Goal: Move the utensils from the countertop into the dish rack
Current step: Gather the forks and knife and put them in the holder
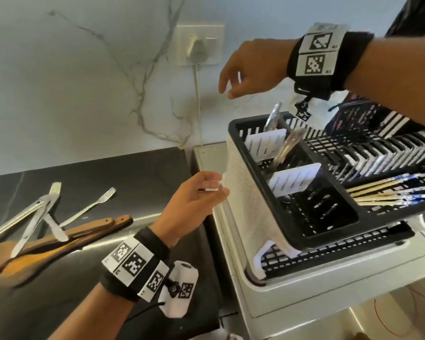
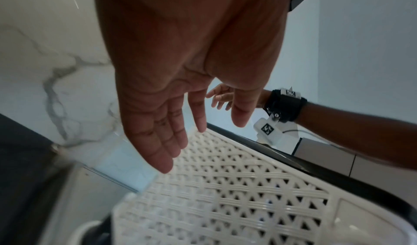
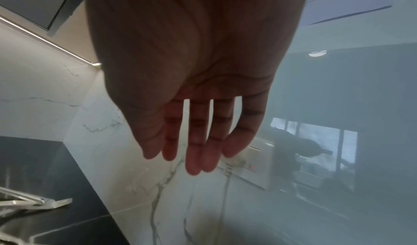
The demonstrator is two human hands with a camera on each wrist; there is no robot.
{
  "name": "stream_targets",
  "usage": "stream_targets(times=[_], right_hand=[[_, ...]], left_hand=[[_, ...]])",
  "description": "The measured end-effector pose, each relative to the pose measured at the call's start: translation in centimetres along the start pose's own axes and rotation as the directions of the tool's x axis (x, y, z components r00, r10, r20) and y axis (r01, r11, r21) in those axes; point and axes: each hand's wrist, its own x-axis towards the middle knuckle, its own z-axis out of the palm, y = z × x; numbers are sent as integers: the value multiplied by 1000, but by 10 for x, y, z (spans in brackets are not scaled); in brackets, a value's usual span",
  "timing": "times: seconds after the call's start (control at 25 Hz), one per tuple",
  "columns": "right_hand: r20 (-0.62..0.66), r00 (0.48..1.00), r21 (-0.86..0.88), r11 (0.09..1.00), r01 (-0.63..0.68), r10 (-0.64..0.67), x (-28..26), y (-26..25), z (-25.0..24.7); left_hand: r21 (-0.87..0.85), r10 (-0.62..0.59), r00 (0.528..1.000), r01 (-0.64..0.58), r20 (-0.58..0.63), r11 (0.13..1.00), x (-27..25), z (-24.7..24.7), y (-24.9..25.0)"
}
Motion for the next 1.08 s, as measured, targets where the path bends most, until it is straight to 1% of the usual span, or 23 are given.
stream_targets(times=[0.12,0.24,0.28,0.32,0.4,0.48,0.56,0.64,0.72,0.8,0.84,0.92,1.08], right_hand=[[87,993,18,997,73,-75,41,-58,-18],[140,973,43,983,178,-182,92,-138,-21],[146,962,59,973,222,-229,109,-167,-16],[148,952,75,963,259,-268,126,-194,-8],[154,931,127,941,315,-332,158,-244,19],[151,924,193,927,321,-351,187,-285,55],[166,922,243,921,304,-348,213,-324,94],[180,930,274,925,265,-320,234,-354,129],[191,939,284,932,225,-285,248,-373,156],[232,939,271,944,189,-255,256,-381,177],[252,939,254,953,168,-233,260,-382,186],[259,945,230,963,141,-201,266,-379,200],[266,935,226,958,175,-233,273,-367,209]], left_hand=[[235,36,994,-9,-108,972,-30,-57,-34],[440,25,968,89,-248,893,-78,-140,-83],[521,20,956,141,-292,842,-98,-168,-103],[603,7,944,205,-330,771,-116,-195,-122],[693,-70,900,379,-430,614,-153,-242,-158],[692,-163,841,522,-516,499,-180,-275,-187],[664,-231,793,601,-564,445,-203,-299,-211],[633,-278,761,645,-587,429,-218,-316,-231],[602,-327,731,680,-599,418,-226,-327,-248],[559,-378,708,704,-596,438,-231,-333,-257],[538,-399,702,710,-590,454,-233,-336,-261],[535,-412,706,707,-577,462,-233,-340,-267],[526,-420,710,703,-565,479,-228,-340,-266]])
